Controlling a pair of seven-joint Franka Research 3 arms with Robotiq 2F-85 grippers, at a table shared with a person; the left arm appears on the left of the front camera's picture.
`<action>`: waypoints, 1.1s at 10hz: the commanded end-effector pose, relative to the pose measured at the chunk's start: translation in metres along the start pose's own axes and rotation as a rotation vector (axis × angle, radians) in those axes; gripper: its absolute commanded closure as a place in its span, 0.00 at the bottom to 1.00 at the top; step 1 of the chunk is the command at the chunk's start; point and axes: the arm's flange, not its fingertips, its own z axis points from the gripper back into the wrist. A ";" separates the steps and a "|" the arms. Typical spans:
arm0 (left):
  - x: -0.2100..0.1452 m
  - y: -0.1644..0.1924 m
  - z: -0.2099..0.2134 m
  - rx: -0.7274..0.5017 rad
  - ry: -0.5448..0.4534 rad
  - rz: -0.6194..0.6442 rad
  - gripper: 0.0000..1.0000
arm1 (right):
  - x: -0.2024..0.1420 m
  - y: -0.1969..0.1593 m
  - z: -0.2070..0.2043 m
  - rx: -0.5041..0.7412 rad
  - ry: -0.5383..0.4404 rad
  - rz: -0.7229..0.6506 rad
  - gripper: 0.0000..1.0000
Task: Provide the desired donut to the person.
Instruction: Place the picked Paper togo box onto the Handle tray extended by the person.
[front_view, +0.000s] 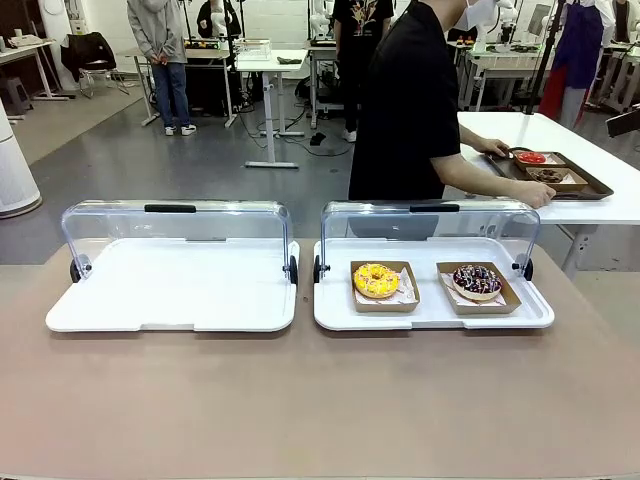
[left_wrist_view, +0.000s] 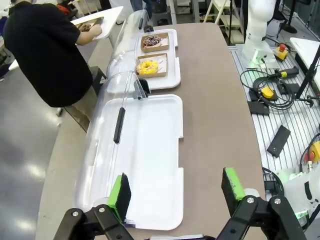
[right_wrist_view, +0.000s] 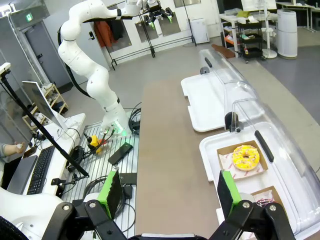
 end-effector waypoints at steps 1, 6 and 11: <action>-0.006 -0.005 -0.002 0.040 0.016 -0.008 0.05 | 0.001 0.001 0.000 0.006 -0.004 0.006 0.00; -0.002 0.000 0.001 0.008 0.002 0.004 0.05 | 0.001 0.001 0.000 0.006 -0.004 0.006 0.00; -0.002 0.000 0.001 0.008 0.002 0.004 0.05 | 0.001 0.001 0.000 0.006 -0.004 0.006 0.00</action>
